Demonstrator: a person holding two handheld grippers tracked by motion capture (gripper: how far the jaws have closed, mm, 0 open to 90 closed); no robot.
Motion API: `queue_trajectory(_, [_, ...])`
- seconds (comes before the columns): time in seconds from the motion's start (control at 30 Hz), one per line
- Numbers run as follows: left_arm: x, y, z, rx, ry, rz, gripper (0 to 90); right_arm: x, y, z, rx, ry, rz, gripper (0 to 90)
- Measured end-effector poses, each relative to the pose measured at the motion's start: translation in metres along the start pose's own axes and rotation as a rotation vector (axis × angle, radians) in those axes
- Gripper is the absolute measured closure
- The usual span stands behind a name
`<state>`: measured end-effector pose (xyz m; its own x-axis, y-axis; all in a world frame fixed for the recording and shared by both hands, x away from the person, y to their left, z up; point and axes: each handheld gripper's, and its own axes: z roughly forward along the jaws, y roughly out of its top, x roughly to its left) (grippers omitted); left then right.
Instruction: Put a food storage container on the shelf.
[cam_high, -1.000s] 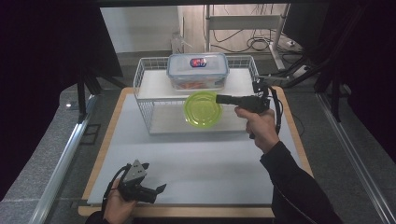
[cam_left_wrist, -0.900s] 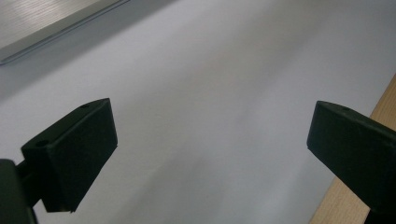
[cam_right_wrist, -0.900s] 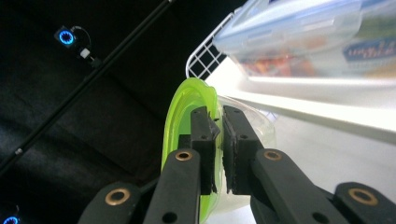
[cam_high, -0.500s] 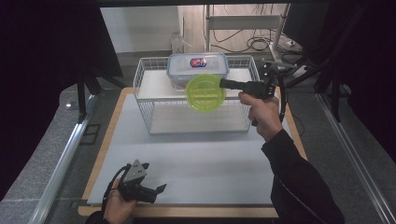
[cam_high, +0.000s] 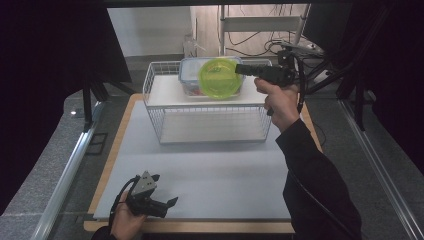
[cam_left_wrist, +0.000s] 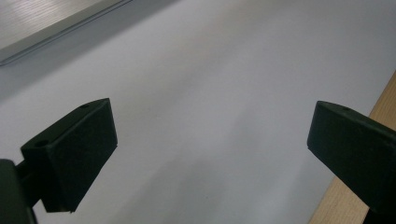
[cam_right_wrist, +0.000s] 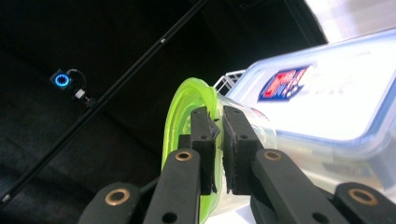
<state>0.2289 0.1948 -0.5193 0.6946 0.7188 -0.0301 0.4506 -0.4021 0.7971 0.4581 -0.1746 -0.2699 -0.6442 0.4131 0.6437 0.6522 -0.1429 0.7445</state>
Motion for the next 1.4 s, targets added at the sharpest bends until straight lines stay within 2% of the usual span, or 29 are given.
queue_trajectory(0.5, [-0.001,0.0,0.001,-0.003,-0.018,0.008,1.6,-0.002,0.037,0.026,-0.057,-0.063,0.011,84.0])
queue_trajectory(0.77, [-0.001,0.0,0.001,-0.006,-0.029,0.007,1.6,-0.015,0.045,0.042,-0.079,-0.091,0.049,83.9])
queue_trajectory(1.0, [-0.001,0.0,0.002,-0.007,-0.036,0.0,1.6,-0.023,0.046,0.056,-0.08,-0.081,0.083,82.5])
queue_trajectory(1.2, [-0.001,0.0,0.002,-0.004,-0.039,0.002,1.6,-0.022,0.046,0.06,-0.086,-0.194,0.042,73.3])
queue_trajectory(1.4, [-0.002,0.0,0.002,-0.001,-0.04,0.003,1.6,-0.026,0.044,0.063,-0.091,-0.229,0.037,70.3])
